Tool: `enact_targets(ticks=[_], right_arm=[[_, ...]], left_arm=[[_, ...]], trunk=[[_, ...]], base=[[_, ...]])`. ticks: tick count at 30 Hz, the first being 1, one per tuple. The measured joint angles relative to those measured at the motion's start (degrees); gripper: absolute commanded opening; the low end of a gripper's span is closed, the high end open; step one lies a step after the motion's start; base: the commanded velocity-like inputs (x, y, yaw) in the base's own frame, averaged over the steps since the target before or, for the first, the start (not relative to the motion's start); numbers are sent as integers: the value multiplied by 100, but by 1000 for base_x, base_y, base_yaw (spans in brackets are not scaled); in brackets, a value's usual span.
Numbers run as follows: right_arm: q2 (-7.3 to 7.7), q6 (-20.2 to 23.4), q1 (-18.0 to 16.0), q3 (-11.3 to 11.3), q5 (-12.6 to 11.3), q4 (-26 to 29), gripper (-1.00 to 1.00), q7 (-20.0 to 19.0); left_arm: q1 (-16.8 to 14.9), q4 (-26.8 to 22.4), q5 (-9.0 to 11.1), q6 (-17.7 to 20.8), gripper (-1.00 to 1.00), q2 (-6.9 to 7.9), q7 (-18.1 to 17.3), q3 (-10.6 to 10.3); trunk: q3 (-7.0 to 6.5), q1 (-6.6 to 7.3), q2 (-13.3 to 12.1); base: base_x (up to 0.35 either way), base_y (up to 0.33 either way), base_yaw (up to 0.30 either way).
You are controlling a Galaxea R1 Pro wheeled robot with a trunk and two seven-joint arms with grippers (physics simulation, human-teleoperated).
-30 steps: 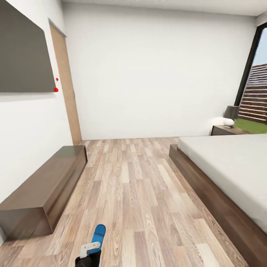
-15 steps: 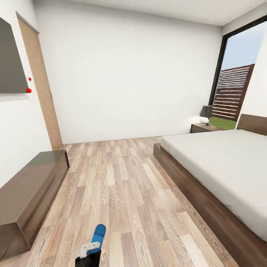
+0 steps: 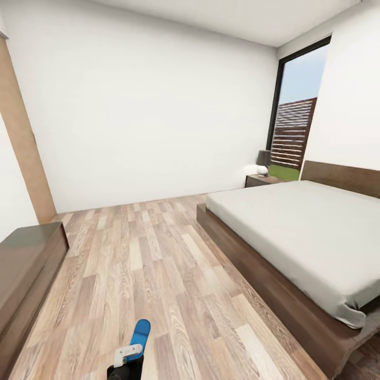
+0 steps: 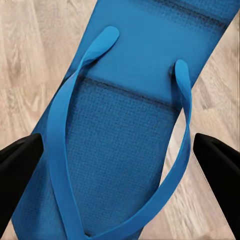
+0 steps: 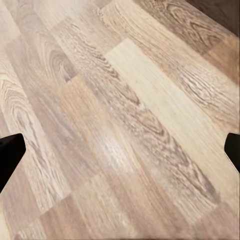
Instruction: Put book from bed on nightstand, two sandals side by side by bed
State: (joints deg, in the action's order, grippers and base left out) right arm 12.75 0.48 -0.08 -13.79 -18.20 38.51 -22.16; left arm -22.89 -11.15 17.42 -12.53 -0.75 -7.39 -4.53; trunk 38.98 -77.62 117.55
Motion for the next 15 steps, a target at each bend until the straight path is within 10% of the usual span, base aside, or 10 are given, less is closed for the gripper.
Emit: enact_targets(ticks=[15], right_arm=[[0,0,0,0,0,0,100,3]], left_arm=[[0,0,1,-2,-100,-1,4,0]], trunk=[[-44,0,0]], base=[[0,0,-300]])
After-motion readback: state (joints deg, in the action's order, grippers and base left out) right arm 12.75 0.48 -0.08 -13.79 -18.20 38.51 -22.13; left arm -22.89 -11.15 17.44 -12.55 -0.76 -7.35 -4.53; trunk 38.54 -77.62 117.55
